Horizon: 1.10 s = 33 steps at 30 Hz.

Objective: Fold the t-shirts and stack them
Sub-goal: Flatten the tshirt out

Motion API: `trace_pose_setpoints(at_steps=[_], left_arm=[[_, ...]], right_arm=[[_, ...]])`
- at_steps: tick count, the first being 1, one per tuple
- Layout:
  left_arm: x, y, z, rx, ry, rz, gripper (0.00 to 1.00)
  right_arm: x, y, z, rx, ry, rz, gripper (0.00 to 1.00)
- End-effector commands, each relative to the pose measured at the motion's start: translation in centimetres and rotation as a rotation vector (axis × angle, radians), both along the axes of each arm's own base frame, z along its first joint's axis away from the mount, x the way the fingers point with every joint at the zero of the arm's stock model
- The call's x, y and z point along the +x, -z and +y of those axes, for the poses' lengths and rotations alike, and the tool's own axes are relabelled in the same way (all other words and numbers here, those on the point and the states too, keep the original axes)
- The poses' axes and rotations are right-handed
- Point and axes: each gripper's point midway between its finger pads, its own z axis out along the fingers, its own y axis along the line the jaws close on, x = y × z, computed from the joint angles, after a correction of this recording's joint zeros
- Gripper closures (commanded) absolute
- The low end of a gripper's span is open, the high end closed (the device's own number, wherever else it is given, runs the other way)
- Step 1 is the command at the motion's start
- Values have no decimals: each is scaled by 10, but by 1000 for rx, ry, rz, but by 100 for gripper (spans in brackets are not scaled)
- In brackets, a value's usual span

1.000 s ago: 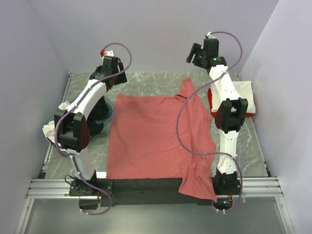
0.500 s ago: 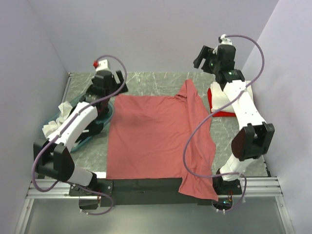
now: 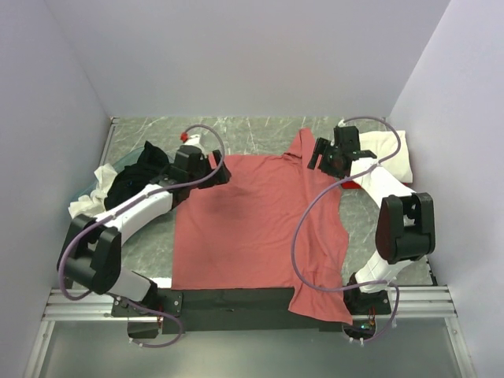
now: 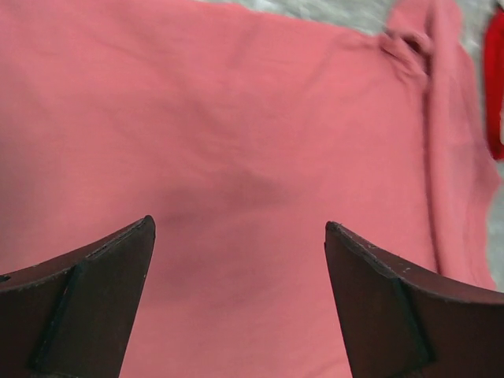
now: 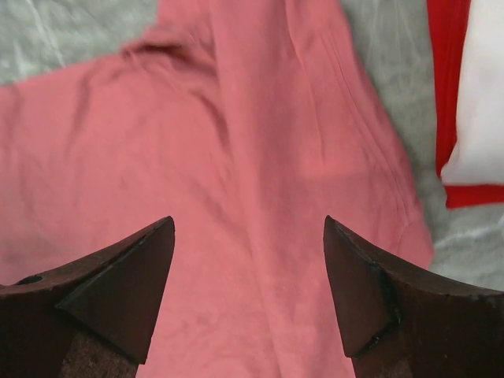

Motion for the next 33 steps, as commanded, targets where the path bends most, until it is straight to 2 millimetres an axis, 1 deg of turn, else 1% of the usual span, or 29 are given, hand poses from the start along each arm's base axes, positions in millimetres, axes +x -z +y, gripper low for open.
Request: trace_pose_setpoints(at_steps=[1, 2, 3, 4, 5, 6, 7, 8, 10, 11, 13, 14, 16, 17, 18, 19, 21, 22, 25, 31, 33], left_arm=[[7, -12, -36, -108, 95, -47, 6], [9, -3, -42, -114, 110, -28, 6], [14, -7, -49, -131, 121, -40, 6], [14, -2, -55, -136, 140, -23, 6], [16, 2, -60, -136, 152, -11, 7], [21, 15, -64, -131, 157, 18, 7], [23, 20, -69, -139, 172, 27, 7], [25, 36, -71, -127, 172, 59, 7], [29, 46, -73, -117, 169, 83, 7], [31, 59, -72, -102, 161, 107, 7], [35, 66, -71, -84, 155, 121, 6], [36, 73, -70, -75, 149, 133, 6], [37, 78, -67, -74, 143, 142, 6], [39, 80, -65, -78, 141, 142, 6], [37, 82, -66, -90, 151, 153, 6], [40, 83, -60, -99, 142, 155, 6], [41, 83, -56, -128, 143, 157, 6], [44, 85, -48, -134, 129, 161, 6], [47, 89, -38, -140, 117, 169, 6], [54, 95, -25, -133, 100, 176, 7], [55, 97, -22, -140, 98, 179, 7]], right_arm=[[3, -22, 1, 25, 7, -80, 18], [2, -14, 3, 29, 2, -58, 18], [2, -10, 5, 33, -6, -46, 18], [1, -5, 5, 34, -8, -29, 19], [0, 5, 6, 31, -12, 0, 19], [-1, 9, 6, 26, -14, 11, 19], [0, 11, 6, 23, -16, 17, 19], [0, 17, 6, 18, -27, 32, 19], [0, 23, 5, 0, -26, 50, 19], [0, 28, 2, -14, -23, 63, 19], [1, 29, 2, -30, -23, 77, 19], [1, 35, -1, -44, -20, 92, 19], [2, 38, -3, -61, -26, 114, 19], [2, 43, -4, -72, -38, 131, 19], [2, 46, -4, -78, -45, 142, 19], [2, 47, -5, -86, -44, 154, 19], [1, 55, -9, -107, -41, 179, 19], [2, 56, -9, -109, -42, 182, 19], [3, 66, -10, -119, -46, 212, 19], [3, 76, -15, -147, -44, 254, 19], [0, 82, -15, -154, -51, 281, 20]])
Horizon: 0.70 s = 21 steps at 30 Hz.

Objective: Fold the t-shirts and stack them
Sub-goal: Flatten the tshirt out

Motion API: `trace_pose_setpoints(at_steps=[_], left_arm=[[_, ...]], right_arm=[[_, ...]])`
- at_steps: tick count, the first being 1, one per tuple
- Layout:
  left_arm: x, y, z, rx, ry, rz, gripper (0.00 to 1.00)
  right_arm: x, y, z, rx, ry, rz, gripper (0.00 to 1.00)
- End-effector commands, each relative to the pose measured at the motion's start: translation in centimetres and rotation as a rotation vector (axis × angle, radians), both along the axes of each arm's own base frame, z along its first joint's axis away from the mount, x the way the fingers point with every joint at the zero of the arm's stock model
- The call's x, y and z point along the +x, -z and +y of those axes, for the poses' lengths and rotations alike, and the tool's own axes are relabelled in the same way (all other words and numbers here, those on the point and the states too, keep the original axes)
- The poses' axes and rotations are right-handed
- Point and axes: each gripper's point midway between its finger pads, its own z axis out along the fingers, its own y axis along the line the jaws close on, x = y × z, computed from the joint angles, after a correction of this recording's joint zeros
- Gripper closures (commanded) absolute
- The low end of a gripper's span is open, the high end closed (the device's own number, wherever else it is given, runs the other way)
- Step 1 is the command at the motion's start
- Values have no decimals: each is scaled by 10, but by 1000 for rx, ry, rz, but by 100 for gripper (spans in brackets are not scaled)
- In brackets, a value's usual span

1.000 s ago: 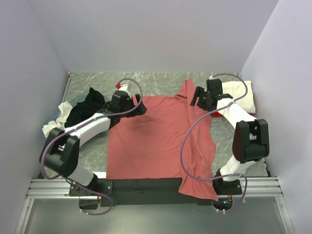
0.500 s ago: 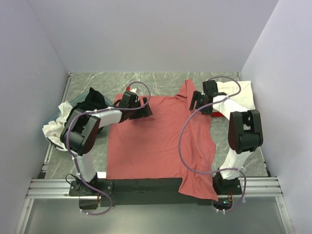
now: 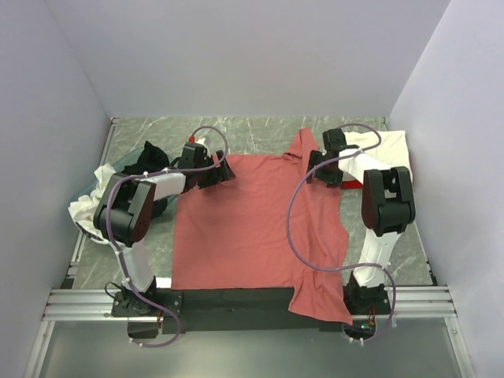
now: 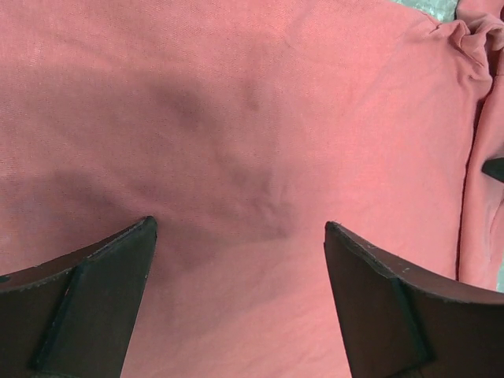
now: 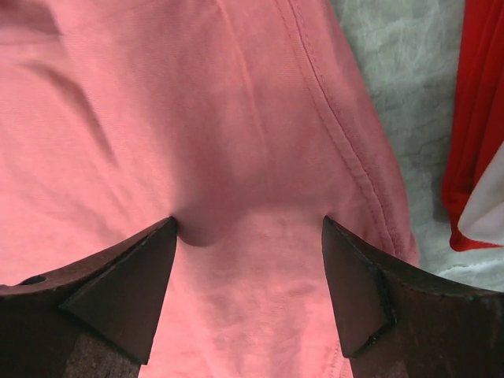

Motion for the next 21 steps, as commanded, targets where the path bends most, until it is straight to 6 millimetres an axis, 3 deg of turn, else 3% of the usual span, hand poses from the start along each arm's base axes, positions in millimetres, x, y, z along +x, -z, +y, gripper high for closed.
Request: trace_pose_setpoints(at_steps=[1, 9, 21], left_arm=[[4, 4, 3, -19, 12, -5, 7], [11, 2, 11, -25, 4, -5, 7], [22, 2, 35, -52, -23, 0, 7]], right_arm=[[5, -5, -4, -34, -11, 9, 20], [1, 14, -28, -108, 36, 87, 20], [7, 11, -43, -141, 59, 137, 20]])
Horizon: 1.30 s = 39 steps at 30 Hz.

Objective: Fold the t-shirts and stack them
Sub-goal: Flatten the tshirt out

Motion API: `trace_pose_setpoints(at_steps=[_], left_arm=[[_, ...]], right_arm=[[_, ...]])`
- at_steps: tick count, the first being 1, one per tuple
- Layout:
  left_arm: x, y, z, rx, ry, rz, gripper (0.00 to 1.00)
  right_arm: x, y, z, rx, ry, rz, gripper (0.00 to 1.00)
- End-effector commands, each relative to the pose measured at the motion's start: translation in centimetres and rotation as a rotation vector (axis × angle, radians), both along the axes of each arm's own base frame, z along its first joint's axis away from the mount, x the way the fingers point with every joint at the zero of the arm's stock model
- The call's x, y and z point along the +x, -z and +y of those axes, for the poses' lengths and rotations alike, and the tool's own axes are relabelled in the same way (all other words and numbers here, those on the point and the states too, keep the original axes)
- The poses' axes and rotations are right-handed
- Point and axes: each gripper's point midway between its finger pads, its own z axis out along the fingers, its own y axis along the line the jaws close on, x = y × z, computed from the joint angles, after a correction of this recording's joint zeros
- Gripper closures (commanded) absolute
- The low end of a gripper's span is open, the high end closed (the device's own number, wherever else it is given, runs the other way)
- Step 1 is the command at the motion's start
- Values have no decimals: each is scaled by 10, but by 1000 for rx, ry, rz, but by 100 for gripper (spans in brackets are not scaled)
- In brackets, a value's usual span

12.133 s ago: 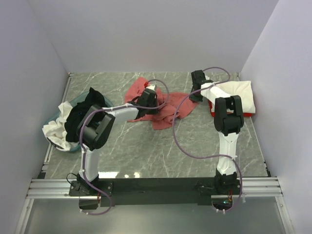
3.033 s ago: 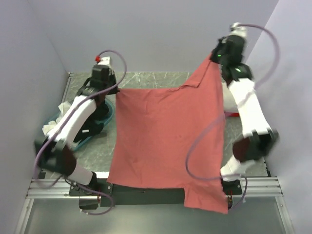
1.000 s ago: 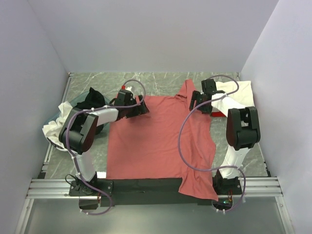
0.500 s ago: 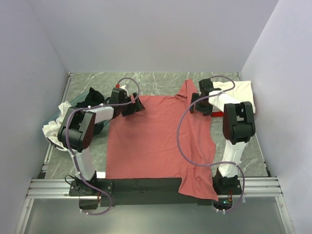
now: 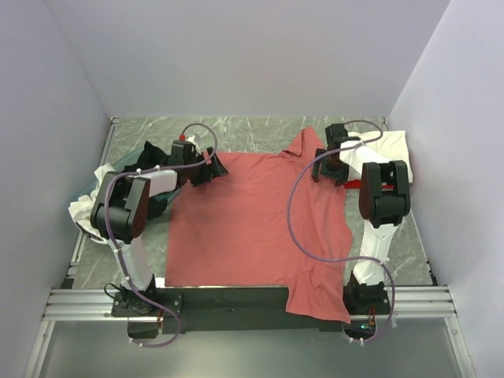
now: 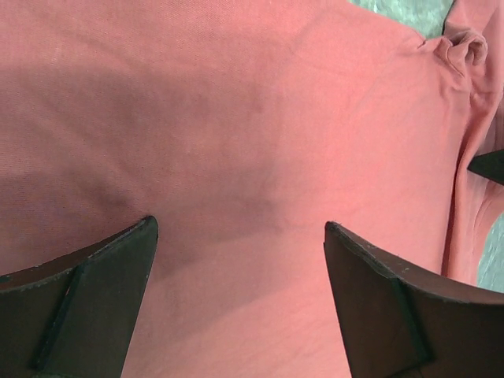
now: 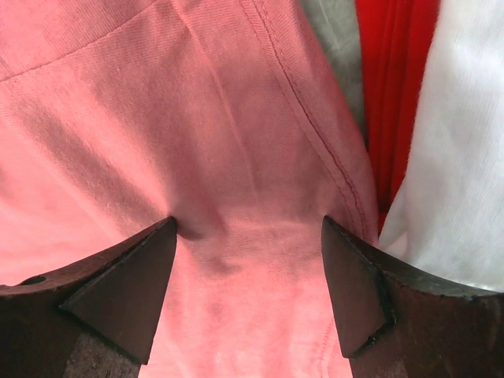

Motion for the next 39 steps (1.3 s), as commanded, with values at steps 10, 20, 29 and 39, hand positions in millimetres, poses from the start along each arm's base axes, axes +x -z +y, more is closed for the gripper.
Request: trace_pose_setpoints(at_steps=[10, 20, 29, 39], left_arm=[[21, 6, 34, 3, -38, -3, 7], [31, 9, 52, 5, -55, 9, 7], [40, 13, 67, 6, -76, 19, 7], [56, 7, 75, -18, -85, 12, 7]], right_arm=[[19, -19, 6, -14, -15, 7, 20], [39, -13, 25, -7, -62, 50, 20], [50, -9, 28, -15, -84, 71, 20], [67, -4, 32, -4, -114, 99, 28]])
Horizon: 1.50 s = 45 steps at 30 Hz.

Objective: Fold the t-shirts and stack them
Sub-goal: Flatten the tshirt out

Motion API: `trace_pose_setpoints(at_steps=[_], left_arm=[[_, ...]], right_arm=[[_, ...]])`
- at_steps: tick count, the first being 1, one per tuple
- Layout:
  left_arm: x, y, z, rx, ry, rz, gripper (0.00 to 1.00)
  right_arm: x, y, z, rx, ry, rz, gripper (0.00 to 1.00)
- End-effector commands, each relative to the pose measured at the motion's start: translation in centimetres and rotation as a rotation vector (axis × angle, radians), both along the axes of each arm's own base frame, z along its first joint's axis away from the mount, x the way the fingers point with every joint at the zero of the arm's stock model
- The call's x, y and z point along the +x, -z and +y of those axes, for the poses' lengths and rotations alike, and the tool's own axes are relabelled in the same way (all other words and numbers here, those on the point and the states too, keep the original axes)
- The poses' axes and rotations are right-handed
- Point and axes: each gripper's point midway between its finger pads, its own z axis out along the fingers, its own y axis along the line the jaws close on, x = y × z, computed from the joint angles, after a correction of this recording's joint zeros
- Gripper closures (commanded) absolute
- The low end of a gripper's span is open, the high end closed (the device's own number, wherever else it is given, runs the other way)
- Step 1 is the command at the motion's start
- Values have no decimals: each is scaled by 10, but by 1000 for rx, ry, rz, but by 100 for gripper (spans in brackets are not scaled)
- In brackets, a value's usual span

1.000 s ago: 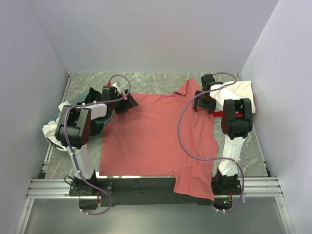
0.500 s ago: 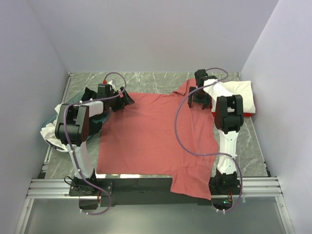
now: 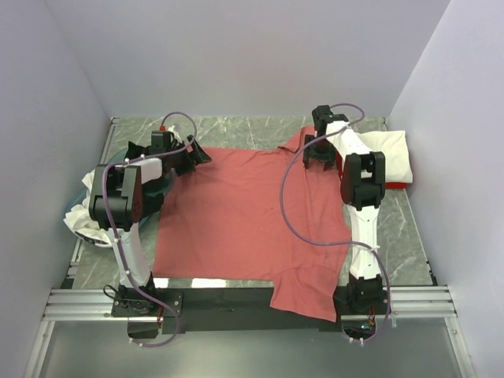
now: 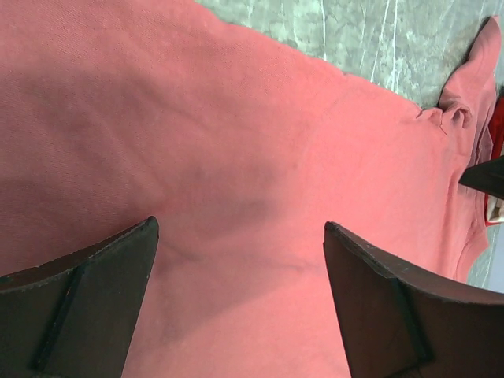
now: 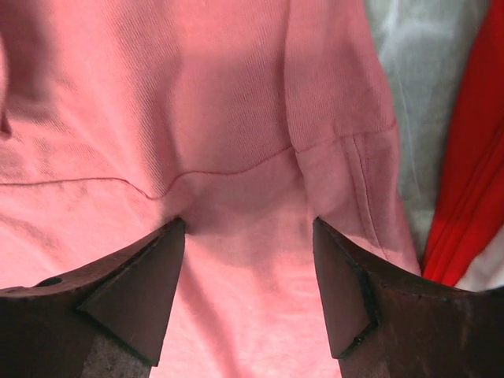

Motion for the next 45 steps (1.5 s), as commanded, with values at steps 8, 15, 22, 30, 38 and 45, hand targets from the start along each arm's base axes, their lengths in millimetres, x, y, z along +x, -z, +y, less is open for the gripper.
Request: trace_pose_setpoints(at_steps=[8, 15, 22, 30, 38, 45], left_arm=[[16, 7, 11, 35, -9, 17, 8], [30, 8, 14, 51, -23, 16, 8], [36, -2, 24, 93, -71, -6, 8], [32, -94, 11, 76, -73, -221, 8], [-44, -139, -9, 222, -157, -311, 7], [-139, -96, 6, 287, -211, -219, 7]], right_arm=[[22, 0, 15, 55, -63, 21, 31], [40, -10, 17, 102, -63, -36, 23], [48, -35, 21, 140, -85, -125, 18], [34, -144, 28, 179, -132, -392, 14], [-54, -178, 46, 206, -157, -490, 13], [-127, -144, 77, 309, -173, -488, 13]])
